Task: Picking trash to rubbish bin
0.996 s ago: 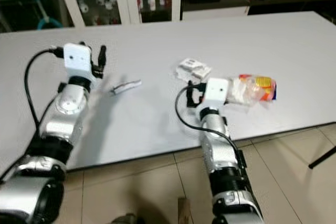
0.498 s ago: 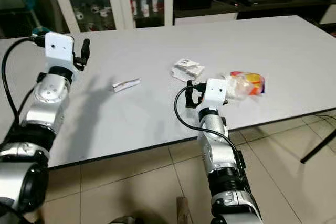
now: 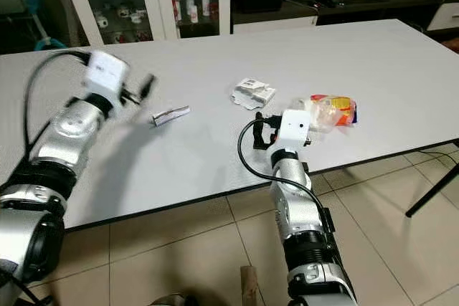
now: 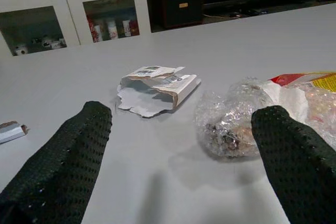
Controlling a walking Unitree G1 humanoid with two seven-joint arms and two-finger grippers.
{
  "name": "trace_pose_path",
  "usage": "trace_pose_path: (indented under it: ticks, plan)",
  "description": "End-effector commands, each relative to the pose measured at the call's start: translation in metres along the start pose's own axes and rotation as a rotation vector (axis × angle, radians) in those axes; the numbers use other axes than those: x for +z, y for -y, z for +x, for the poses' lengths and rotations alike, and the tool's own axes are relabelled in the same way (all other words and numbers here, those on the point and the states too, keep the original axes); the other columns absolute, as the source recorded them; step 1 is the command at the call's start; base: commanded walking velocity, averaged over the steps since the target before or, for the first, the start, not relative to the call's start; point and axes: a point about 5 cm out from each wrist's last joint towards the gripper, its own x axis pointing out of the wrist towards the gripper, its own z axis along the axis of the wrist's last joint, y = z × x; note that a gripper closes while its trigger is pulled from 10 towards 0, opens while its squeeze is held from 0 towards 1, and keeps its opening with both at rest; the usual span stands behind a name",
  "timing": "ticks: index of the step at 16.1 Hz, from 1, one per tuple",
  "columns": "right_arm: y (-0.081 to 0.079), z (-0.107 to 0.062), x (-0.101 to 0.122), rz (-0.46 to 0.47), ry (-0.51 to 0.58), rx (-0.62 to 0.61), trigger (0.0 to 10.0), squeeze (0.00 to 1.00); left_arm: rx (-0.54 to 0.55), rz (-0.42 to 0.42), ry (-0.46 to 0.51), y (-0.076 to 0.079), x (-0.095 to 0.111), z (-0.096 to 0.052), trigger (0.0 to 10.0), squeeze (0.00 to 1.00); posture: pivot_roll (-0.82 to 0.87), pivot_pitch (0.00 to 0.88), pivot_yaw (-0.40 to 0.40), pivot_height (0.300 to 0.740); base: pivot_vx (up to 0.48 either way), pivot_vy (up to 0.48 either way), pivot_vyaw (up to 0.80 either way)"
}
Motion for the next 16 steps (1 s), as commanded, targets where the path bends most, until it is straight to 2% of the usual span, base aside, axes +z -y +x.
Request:
trace_pose_path:
  ticks: [1,2,3,6,9,13,16]
  plan:
    - [0.000,-0.002,0.001,0.002,0.003,-0.008,10.0,0.00,-0.055,0.030,-0.019,0.009,-0.002,0.002,10.0,1.00,-0.02,0.044,0.036,0.740,0.000,0.000,0.00]
    - [-0.001,-0.005,0.001,0.004,0.004,-0.008,10.0,0.00,-0.076,0.046,-0.011,0.014,-0.003,0.002,10.0,0.80,-0.02,0.058,0.039,0.740,0.000,0.000,0.00]
    - [-0.001,-0.006,0.000,0.005,0.002,-0.009,10.0,0.00,-0.086,0.051,-0.001,0.017,-0.002,0.002,10.0,0.00,-0.02,0.061,0.040,0.740,0.000,0.000,0.00]
    - [0.000,-0.021,-0.010,0.019,-0.029,-0.020,10.0,0.00,-0.078,0.000,0.031,0.027,-0.003,0.002,10.0,0.00,-0.03,0.112,0.051,0.740,0.000,0.000,0.00]
    - [-0.003,-0.040,-0.020,0.030,-0.063,-0.019,10.0,0.00,-0.077,-0.015,0.064,0.031,-0.008,-0.007,10.0,0.00,-0.03,0.165,0.058,0.740,0.000,0.000,0.00]
    - [-0.009,-0.060,-0.028,0.041,-0.110,-0.004,10.0,0.00,-0.009,-0.027,0.103,0.022,-0.006,-0.018,10.0,0.00,-0.01,0.228,0.063,0.740,0.000,0.000,0.00]
    - [-0.009,-0.068,-0.028,0.053,-0.123,-0.013,10.0,0.00,0.050,-0.091,0.150,0.020,0.002,-0.023,10.0,0.00,-0.02,0.240,0.065,0.740,0.244,0.000,0.00]
